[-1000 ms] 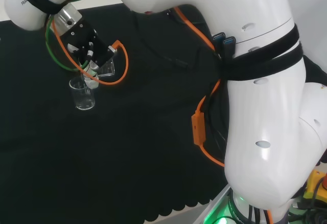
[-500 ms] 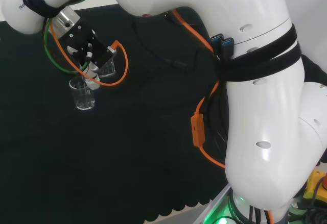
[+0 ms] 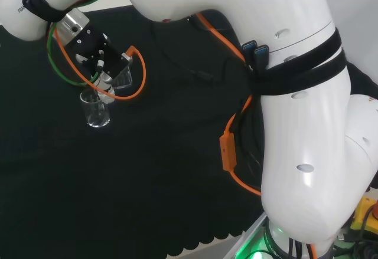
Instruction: Pour the water from the handheld beaker into the one on the table.
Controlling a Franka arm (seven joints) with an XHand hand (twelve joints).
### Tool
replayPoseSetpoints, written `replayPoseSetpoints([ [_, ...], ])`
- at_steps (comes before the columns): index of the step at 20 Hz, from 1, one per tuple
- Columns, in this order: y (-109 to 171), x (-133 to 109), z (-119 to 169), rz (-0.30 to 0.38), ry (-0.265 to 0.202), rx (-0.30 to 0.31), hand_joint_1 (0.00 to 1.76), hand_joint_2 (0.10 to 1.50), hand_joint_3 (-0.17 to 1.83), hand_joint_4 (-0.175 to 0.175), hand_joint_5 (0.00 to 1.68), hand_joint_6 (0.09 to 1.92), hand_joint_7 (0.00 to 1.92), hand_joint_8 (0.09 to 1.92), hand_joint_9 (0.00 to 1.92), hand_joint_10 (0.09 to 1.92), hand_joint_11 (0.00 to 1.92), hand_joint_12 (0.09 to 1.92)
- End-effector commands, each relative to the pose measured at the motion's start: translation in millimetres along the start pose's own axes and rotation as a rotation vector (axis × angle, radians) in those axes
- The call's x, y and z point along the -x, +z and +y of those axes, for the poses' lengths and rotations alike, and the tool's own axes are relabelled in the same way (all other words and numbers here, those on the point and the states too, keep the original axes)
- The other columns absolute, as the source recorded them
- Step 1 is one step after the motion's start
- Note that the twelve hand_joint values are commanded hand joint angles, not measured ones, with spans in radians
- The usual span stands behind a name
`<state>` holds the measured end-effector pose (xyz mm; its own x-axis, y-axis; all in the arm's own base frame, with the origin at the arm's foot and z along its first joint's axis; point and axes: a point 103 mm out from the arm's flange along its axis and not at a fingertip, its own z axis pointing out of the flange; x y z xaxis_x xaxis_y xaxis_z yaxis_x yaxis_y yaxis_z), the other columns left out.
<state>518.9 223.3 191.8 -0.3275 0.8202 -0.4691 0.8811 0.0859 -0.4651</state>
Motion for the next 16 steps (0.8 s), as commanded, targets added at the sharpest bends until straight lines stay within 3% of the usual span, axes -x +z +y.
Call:
replayPoseSetpoints([
  [1,-2.0,-2.7,-1.9,-0.013,-0.001,-0.003,1.10,0.77,0.51,0.175,1.20,0.75,1.47,0.09,1.39,0.09,0.95,1.02],
  [8,-5.8,-7.6,-4.9,-0.023,-0.005,0.022,1.10,0.77,0.51,0.175,1.20,0.75,1.46,0.09,1.39,0.09,0.95,1.02],
  [16,-9.0,-10.5,-4.1,-0.057,0.004,-0.011,1.10,0.77,0.51,0.175,1.20,0.75,1.47,0.09,1.39,0.09,0.95,1.02],
])
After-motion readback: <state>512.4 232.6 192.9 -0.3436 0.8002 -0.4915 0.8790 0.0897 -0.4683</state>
